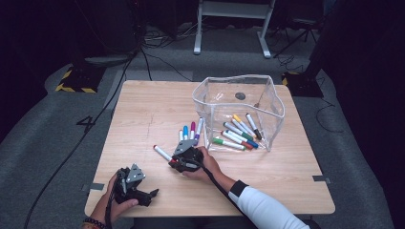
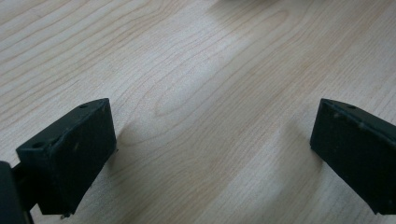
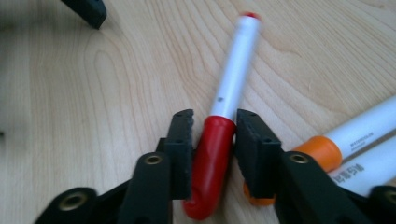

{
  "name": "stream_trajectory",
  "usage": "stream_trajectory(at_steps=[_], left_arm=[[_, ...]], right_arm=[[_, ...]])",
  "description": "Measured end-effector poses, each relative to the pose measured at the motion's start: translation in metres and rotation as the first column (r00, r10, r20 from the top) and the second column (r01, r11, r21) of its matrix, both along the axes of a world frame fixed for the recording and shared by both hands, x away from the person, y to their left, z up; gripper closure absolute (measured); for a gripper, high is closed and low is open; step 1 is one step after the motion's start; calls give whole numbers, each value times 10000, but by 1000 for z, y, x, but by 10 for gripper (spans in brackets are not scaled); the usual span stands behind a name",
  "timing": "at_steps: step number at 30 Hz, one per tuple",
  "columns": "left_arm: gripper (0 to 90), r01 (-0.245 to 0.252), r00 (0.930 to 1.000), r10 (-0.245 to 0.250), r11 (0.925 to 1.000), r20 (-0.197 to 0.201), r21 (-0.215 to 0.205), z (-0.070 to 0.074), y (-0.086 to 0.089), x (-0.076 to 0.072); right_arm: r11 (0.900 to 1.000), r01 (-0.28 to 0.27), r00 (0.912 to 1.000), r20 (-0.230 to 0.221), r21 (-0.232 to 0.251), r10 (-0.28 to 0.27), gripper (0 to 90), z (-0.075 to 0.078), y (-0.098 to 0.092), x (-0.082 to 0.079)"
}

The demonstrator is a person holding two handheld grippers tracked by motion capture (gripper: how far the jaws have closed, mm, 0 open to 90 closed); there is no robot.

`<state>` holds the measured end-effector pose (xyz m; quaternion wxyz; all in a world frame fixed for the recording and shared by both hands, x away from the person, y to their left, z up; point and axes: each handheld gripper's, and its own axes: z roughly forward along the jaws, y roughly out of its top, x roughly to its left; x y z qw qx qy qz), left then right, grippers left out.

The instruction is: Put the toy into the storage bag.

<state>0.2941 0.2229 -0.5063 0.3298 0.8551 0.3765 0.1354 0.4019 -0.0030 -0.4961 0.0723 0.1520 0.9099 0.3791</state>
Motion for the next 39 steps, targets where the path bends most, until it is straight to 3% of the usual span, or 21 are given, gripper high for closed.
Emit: stream_trajectory(at_steps=[5,14,21,28,39], left_arm=[[5,1,10000,-1,10000,-6,0,0,0,0],[5,83,10000,-83,10000,1,30,0,0,1],[5,174,9998,-173,9998,-26,32,0,0,2],[4,406,9992,-406,9992,-24,4,0,-2,10],[3,566,9984,-566,9984,-47,14,0,-8,24]], right_arm=[[9989,-428,9990,-91,-205,427,748,2,-11,-5],[9920,-1107,9938,50,-603,1112,748,5,-43,-31],[9876,-1474,9883,-465,-547,1449,749,7,-82,-42],[9929,-1131,9918,-633,-360,1106,749,12,-111,-38],[9993,-369,9985,-390,74,372,749,30,-166,-43]])
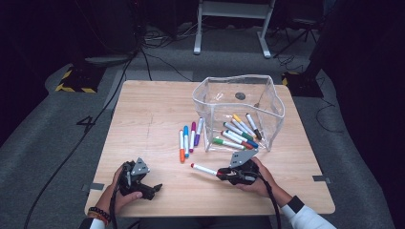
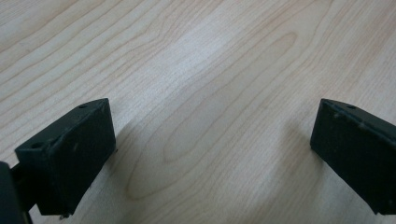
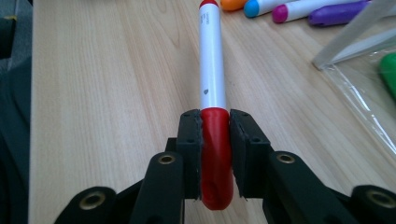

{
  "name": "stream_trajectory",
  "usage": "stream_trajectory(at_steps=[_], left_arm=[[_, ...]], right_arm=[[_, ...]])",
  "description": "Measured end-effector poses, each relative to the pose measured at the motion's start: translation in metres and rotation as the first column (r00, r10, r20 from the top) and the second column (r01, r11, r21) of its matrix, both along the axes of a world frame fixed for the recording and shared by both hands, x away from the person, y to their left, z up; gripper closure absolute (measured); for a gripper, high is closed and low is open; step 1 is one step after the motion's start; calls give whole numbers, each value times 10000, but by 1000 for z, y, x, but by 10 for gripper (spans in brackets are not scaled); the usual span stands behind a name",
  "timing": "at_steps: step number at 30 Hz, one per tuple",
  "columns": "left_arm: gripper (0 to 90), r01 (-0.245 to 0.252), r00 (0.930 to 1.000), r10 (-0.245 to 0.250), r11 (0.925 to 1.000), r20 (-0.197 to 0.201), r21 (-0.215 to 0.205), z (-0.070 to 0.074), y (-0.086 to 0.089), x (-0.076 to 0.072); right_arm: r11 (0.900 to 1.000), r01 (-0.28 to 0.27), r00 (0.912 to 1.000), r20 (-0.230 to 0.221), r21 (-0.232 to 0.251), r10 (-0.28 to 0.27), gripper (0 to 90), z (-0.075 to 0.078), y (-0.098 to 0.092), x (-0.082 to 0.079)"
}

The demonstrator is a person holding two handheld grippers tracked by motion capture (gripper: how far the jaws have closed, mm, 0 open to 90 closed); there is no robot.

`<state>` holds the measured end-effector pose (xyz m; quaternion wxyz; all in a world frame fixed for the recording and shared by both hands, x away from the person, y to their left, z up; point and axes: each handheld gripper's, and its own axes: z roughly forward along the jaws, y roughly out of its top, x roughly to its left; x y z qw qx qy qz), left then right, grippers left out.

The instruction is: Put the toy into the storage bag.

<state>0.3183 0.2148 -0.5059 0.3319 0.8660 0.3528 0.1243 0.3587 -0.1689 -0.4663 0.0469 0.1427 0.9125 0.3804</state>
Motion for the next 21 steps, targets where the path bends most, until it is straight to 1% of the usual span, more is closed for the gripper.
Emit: stream_trajectory(at_steps=[5,7,8,9,11,13,15,19,21], left_arm=[[2,9,10000,-9,10000,-6,-21,0,-2,3],[1,-4,10000,4,10000,-15,2,0,-2,4],[1,10,10000,-10,10000,-18,-8,0,-2,4],[2,10,10000,-10,10000,-17,8,0,-2,4],[2,11,10000,-11,10000,-15,7,0,-2,4],[2,11,10000,-11,10000,-17,9,0,-2,4],[2,14,10000,-14,10000,-18,-2,0,-2,4],[2,9,10000,-9,10000,-16,6,0,-2,4],[2,11,10000,-11,10000,-15,9,0,-2,4]], right_arm=[[9995,123,9994,317,289,-132,749,13,-19,-5],[9983,264,9990,346,518,-282,749,20,-28,-5],[9982,276,9989,370,534,-296,749,22,-31,-5],[9980,306,9982,491,559,-334,750,26,-37,-5],[9961,372,9977,531,798,-415,749,35,-47,-5],[9951,481,9959,726,867,-544,749,42,-54,-5],[9946,464,9946,883,930,-546,749,52,-64,-7],[9941,559,9893,1293,926,-677,749,72,-79,-9],[9942,617,9847,1571,879,-750,749,88,-86,-10]])
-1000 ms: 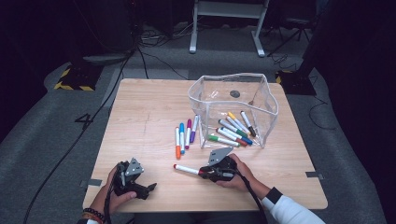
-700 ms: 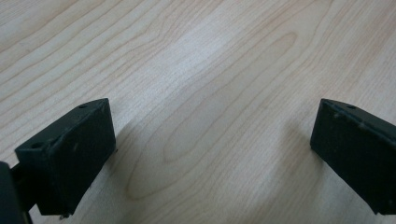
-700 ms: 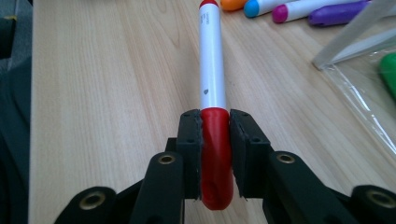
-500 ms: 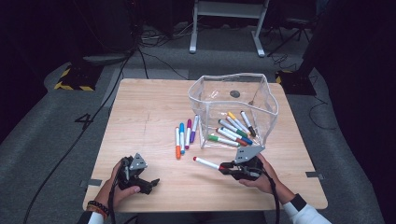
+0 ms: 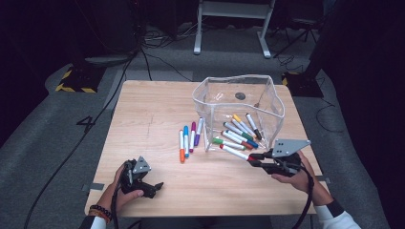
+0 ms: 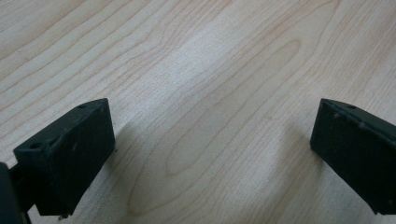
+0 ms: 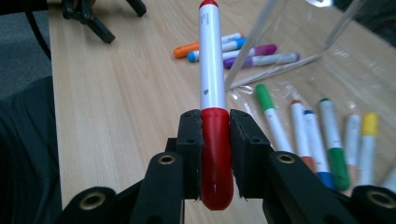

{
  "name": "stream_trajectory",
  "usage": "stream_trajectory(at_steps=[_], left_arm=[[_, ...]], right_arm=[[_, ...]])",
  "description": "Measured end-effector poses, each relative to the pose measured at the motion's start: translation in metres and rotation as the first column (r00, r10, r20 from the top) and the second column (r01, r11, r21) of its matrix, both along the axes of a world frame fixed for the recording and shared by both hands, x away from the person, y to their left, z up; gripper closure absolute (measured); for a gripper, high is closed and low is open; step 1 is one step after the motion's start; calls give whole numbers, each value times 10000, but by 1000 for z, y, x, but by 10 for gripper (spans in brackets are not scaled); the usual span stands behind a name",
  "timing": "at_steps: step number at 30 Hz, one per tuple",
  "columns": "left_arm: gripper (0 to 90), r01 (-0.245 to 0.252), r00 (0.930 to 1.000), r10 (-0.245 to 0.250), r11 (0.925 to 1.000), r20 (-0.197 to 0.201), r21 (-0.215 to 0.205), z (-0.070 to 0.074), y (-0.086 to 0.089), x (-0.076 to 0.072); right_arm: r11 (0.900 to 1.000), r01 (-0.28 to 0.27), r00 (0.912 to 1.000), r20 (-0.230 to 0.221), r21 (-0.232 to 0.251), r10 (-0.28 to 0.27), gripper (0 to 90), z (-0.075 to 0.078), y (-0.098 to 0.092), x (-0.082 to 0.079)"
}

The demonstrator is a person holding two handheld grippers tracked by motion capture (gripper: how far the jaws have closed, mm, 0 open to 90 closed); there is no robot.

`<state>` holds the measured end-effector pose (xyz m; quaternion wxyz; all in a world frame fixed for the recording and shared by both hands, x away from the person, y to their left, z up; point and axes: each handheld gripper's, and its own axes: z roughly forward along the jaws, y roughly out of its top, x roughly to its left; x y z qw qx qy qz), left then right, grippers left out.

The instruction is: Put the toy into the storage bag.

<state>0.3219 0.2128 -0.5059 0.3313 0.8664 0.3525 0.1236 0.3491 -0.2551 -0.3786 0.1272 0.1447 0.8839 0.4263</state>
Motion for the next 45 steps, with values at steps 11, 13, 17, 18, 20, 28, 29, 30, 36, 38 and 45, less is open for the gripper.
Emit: stream_trajectory(at_steps=[11,13,17,18,20,28,29,30,36,38,45], left_arm=[[4,-72,10000,72,10000,31,-8,0,0,-1],[4,-73,10000,73,10000,30,-10,0,0,-1],[5,-73,10000,73,10000,32,-11,0,0,-1],[4,-70,10000,70,10000,31,-9,0,0,-1],[5,-69,10000,69,10000,30,-9,0,0,-1],[4,-71,10000,71,10000,28,-11,0,0,-1],[5,-72,10000,72,10000,28,-10,0,0,-1],[4,-83,10000,83,10000,24,-18,0,0,-1],[5,-87,10000,87,10000,24,-19,0,0,-1],[4,-75,10000,75,10000,29,-10,0,0,-1],[5,-72,10000,72,10000,30,-10,0,0,-1]], right_arm=[[9987,485,9896,1348,121,-497,749,74,-29,14],[9985,518,9868,1526,195,-542,749,85,-31,17],[9976,660,9800,1869,209,-687,749,104,-35,28],[9973,688,9793,1892,239,-721,749,108,-35,33],[9967,809,9768,1983,103,-814,749,115,-35,43],[9875,855,9837,1687,-1325,-626,749,121,-22,97],[9851,802,9857,1592,-1520,-557,749,119,-19,104],[9829,751,9876,1489,-1680,-500,749,116,-17,110],[9751,801,9940,900,-2068,-625,749,97,-7,143],[9713,831,9951,712,-2229,-688,749,91,-6,152],[9458,1404,9901,395,-2929,-1347,748,76,2,172]])
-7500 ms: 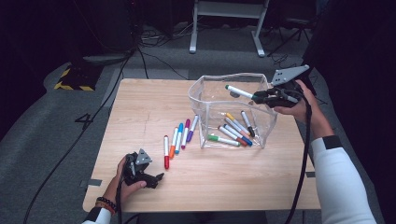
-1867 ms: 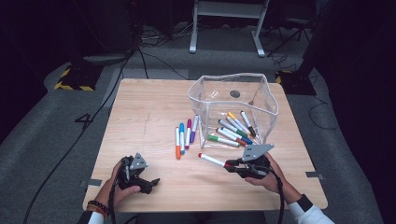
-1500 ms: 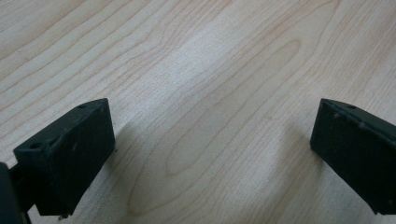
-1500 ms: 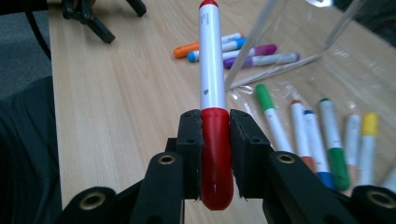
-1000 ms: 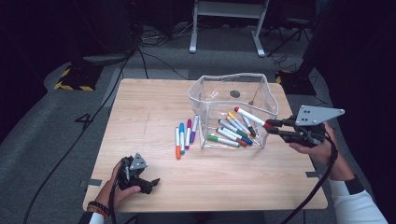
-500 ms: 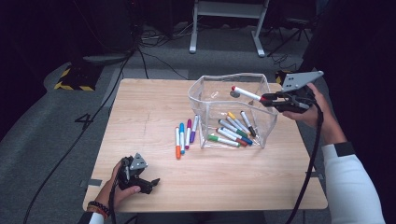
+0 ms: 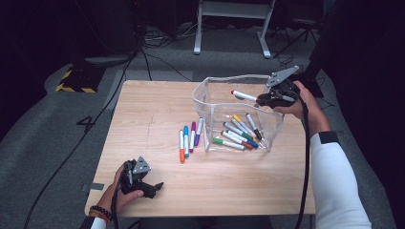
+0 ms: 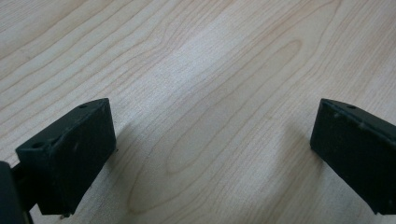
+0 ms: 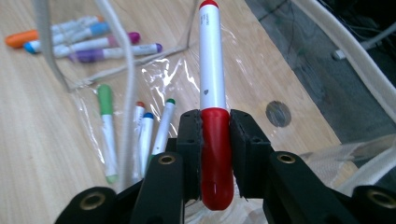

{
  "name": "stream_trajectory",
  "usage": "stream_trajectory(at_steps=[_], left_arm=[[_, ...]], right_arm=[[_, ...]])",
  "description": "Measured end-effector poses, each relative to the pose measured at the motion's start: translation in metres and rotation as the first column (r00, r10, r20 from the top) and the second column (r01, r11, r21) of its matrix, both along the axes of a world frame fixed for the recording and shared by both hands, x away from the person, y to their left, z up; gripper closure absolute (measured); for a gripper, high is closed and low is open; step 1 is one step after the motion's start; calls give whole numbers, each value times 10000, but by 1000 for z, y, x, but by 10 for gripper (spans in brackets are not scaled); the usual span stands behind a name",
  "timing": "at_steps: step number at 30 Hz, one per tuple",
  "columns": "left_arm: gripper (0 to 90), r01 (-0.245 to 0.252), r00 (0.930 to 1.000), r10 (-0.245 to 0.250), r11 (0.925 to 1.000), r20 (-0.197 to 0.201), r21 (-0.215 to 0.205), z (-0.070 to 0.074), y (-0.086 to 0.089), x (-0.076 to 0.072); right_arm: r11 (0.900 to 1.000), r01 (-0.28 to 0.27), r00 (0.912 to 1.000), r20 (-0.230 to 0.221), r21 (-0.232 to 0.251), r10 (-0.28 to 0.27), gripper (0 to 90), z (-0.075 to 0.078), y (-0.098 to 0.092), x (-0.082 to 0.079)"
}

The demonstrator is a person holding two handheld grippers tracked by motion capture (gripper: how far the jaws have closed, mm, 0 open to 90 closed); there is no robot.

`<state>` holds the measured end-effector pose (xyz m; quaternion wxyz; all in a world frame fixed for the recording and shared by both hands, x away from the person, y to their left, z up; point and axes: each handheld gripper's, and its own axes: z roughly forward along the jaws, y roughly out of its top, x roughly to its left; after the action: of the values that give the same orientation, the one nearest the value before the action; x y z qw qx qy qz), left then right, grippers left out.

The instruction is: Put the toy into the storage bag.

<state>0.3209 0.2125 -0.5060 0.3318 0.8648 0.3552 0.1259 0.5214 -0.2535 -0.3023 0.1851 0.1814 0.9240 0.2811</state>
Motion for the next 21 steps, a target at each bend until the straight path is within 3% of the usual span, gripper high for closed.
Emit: stream_trajectory(at_steps=[4,7,11,14,19,21], left_arm=[[4,-1,10000,1,10000,0,0,0,0,0],[4,1,10000,-1,10000,0,1,0,0,0],[5,-1,10000,1,10000,-1,0,0,0,0],[5,-1,10000,1,10000,1,-1,0,0,0],[5,-4,10000,4,10000,1,-1,0,0,0],[4,-3,10000,3,10000,-1,-3,0,0,0]], right_arm=[[9990,-11,9998,-190,-456,2,749,-6,3,4],[9967,-450,9975,-582,-677,410,748,-8,5,4],[9886,-1288,9850,-1256,-785,1184,748,-9,8,1],[9859,-1449,9788,-1580,-832,1305,748,-11,8,0],[9876,-1276,9821,-1505,-919,1129,736,-12,8,1],[9902,-1127,9869,-1251,-826,1019,668,-12,8,2]])
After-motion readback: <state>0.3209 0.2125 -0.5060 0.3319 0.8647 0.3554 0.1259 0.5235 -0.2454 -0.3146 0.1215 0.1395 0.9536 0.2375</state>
